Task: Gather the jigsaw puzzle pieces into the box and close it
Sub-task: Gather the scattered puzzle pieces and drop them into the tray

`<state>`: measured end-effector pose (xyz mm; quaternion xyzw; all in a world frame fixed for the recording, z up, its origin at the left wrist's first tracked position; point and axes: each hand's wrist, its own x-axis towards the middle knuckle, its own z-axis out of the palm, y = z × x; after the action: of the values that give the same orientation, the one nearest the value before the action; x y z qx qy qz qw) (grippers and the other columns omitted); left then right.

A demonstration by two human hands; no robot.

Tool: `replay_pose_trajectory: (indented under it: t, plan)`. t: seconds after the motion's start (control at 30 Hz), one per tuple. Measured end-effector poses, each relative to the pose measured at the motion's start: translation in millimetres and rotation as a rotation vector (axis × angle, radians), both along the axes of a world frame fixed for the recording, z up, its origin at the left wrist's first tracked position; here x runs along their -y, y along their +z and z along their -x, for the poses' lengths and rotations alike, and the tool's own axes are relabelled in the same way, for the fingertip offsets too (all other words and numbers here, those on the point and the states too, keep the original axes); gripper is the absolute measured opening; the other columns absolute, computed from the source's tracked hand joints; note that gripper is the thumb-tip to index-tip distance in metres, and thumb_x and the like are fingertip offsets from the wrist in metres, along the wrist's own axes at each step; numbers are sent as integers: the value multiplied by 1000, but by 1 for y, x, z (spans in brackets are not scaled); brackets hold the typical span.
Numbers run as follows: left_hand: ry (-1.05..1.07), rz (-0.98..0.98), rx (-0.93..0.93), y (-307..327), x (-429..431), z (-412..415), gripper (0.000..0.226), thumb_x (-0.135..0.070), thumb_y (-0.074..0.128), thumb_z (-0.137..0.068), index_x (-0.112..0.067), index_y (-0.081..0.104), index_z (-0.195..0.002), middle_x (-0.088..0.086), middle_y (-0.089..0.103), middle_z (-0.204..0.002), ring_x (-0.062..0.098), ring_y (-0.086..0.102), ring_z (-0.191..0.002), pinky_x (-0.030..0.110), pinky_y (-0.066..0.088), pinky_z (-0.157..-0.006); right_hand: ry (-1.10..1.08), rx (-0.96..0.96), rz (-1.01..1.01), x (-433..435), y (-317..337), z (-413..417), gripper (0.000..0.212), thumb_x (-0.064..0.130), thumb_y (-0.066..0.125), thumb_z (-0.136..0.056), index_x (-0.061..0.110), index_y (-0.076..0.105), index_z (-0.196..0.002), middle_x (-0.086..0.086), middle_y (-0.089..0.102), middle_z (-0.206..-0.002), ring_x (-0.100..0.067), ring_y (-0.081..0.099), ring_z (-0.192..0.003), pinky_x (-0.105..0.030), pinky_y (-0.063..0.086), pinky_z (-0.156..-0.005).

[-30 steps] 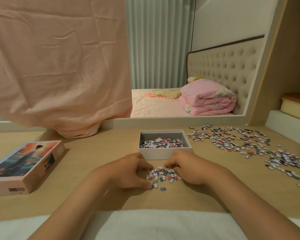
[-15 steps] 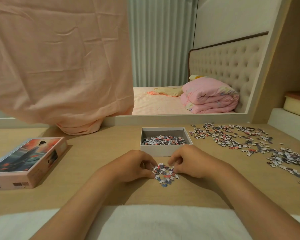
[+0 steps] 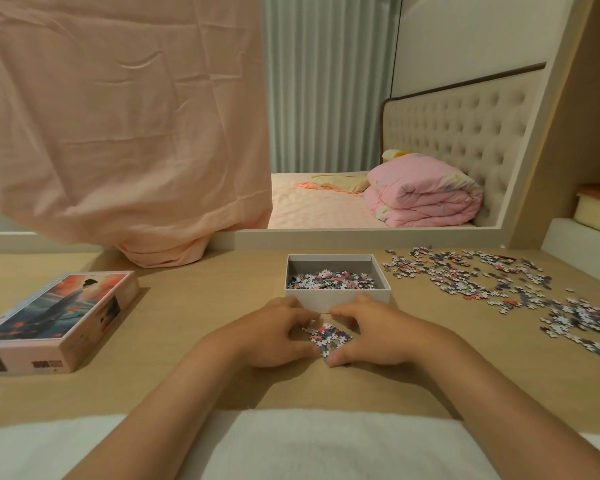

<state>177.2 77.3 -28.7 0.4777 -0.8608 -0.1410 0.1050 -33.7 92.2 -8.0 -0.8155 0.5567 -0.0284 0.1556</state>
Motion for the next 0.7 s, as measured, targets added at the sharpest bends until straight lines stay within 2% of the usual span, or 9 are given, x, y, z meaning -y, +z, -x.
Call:
replay_pose_trajectory:
  t: [0.07,0.17,0.2,0.3,0.33,0.4,0.47,0.57,0.7]
  plan:
    - [28,-51,55,-1,-2,4,68,-61,57,-86,-31,41,-145,-10,38,-124,10,32,-124,27,30,-107,15,35,-17,-1,4,4,58,69,76,-65,25,59,-98,7,49,-100,-19,55,-94,-36,49,-83]
    - [60,-32,225,1,-4,2,76,-69,53,-83,-33,32,-147,-5,32,-130,14,25,-129,38,30,-110,-1,-22,-76,-5,8,13,70,66,79,-64,22,59,-115,5,55,-106,-18,57,-99,-37,50,-89]
    - [68,-24,247,2,-5,1,78,-69,52,-82,-33,30,-148,-5,31,-131,14,24,-130,39,31,-111,-5,-64,-72,-6,9,13,68,65,79,-65,21,60,-113,1,56,-106,-20,58,-99,-39,51,-90]
    - [35,12,207,-1,-5,6,68,-63,54,-86,-29,41,-143,-3,35,-128,15,28,-127,36,32,-109,10,-5,-67,-3,5,7,40,58,79,-72,27,55,-83,5,53,-87,-15,53,-82,-32,45,-70]
    - [14,34,186,-2,-5,10,61,-59,55,-88,-27,47,-139,-1,37,-126,16,31,-124,34,33,-107,13,27,-70,-2,4,4,38,56,79,-73,27,56,-83,8,52,-82,-14,51,-79,-30,41,-67]
    - [-9,59,139,-3,-5,16,49,-52,58,-89,-23,58,-129,2,43,-118,18,40,-117,32,37,-101,-10,90,-72,2,2,-1,45,51,81,-73,20,67,-102,7,59,-87,-16,56,-84,-31,45,-73]
    - [-14,60,87,-3,-3,21,40,-44,62,-90,-22,64,-122,1,46,-109,19,49,-107,32,41,-92,-42,115,-64,4,1,-4,53,46,82,-74,17,68,-117,2,67,-99,-15,60,-89,-33,49,-82]
    - [12,82,6,-3,-3,24,35,-35,64,-90,-24,66,-123,-1,51,-105,18,56,-97,31,44,-85,-63,159,-47,5,1,-8,43,38,81,-79,22,71,-117,2,69,-104,-13,62,-88,-30,52,-83]
    - [28,127,-72,-2,-2,25,28,-31,69,-88,-23,69,-114,-2,59,-103,11,54,-87,19,37,-72,-102,240,-49,8,-2,-10,35,28,82,-80,18,73,-113,4,68,-92,-8,61,-66,-31,58,-77]
